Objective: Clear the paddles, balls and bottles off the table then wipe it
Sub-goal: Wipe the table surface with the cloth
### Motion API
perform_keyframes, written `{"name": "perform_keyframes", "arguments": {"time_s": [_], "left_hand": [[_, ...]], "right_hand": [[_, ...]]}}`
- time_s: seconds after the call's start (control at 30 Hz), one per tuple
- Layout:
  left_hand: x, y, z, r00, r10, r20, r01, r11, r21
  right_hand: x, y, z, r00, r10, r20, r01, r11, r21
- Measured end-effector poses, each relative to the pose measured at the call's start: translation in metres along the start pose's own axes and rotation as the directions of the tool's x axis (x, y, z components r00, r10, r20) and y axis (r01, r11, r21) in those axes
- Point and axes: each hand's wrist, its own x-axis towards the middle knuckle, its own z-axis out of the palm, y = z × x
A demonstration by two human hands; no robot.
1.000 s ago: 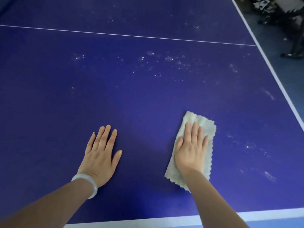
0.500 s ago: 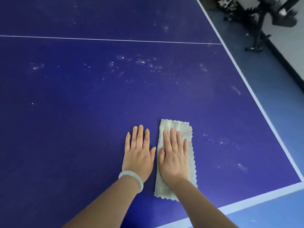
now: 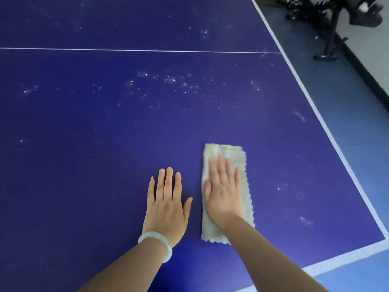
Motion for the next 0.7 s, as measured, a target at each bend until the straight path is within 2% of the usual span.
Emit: {"name": "perform_keyframes", "arguments": {"time_s": [0.07,0.1,0.13,0.17,0.2,0.23,0.27,0.3,0.37,0.43,0.5,0.57,0.6,0.63,0.7], "left_hand": [[0.0,-0.001,0.001,1.0,-0.007,0.005,0.007,1.0,0.012],[0.0,-0.001,0.001,1.0,-0.009,0.002,0.009,1.0,0.021],[0.0,-0.001,0.001,1.0,-0.013,-0.002,0.013,1.0,0.029],[0.0,0.0,0.0,1.0,-0.016,-0.008,0.016,0.999,0.033],[0.0,0.0,0.001,1.0,-0.018,-0.012,0.018,0.999,0.036],[0.0,0.0,0.001,1.0,-0.02,-0.013,0.02,0.999,0.038],[0.0,0.0,0.001,1.0,-0.022,-0.012,0.023,0.999,0.037],[0.0,0.001,0.001,1.0,-0.025,-0.012,0.025,0.999,0.037],[-0.001,0.0,0.001,0.999,-0.032,-0.011,0.033,0.998,0.044],[-0.001,0.002,0.001,0.999,-0.036,-0.014,0.037,0.998,0.054],[0.0,0.002,0.002,0.999,-0.037,-0.009,0.038,0.997,0.064],[0.0,0.001,0.002,0.999,-0.042,-0.011,0.043,0.996,0.082],[0.0,0.001,0.002,0.999,-0.046,-0.015,0.047,0.995,0.086],[0.0,0.001,0.002,0.999,-0.05,-0.017,0.051,0.995,0.086],[0.0,0.002,0.002,0.998,-0.052,-0.019,0.053,0.995,0.085]], "right_hand": [[0.012,0.013,-0.004,0.962,-0.265,0.072,0.268,0.963,-0.032],[0.024,0.029,-0.007,0.943,-0.321,0.086,0.326,0.944,-0.05],[0.038,0.048,-0.01,0.954,-0.29,0.073,0.295,0.953,-0.068],[0.051,0.066,-0.013,0.987,-0.154,0.04,0.156,0.985,-0.07],[0.06,0.081,-0.017,0.999,0.052,0.015,-0.051,0.998,-0.037],[0.064,0.091,-0.019,0.967,0.253,0.012,-0.253,0.967,0.014],[0.063,0.091,-0.02,0.922,0.386,0.013,-0.386,0.921,0.051],[0.057,0.081,-0.018,0.899,0.438,0.0,-0.437,0.897,0.063],[0.038,0.047,-0.011,0.941,0.332,-0.063,-0.33,0.943,0.045],[0.026,0.019,-0.005,0.997,0.062,-0.041,-0.062,0.998,0.0],[0.033,0.009,-0.006,0.973,-0.22,0.075,0.222,0.974,-0.03],[0.059,0.024,-0.012,0.92,-0.364,0.147,0.375,0.925,-0.061],[0.074,0.039,-0.014,0.929,-0.346,0.131,0.358,0.931,-0.075],[0.088,0.056,-0.017,0.964,-0.245,0.103,0.252,0.965,-0.066],[0.102,0.093,-0.023,0.995,0.086,0.042,-0.085,0.996,-0.005]]}}
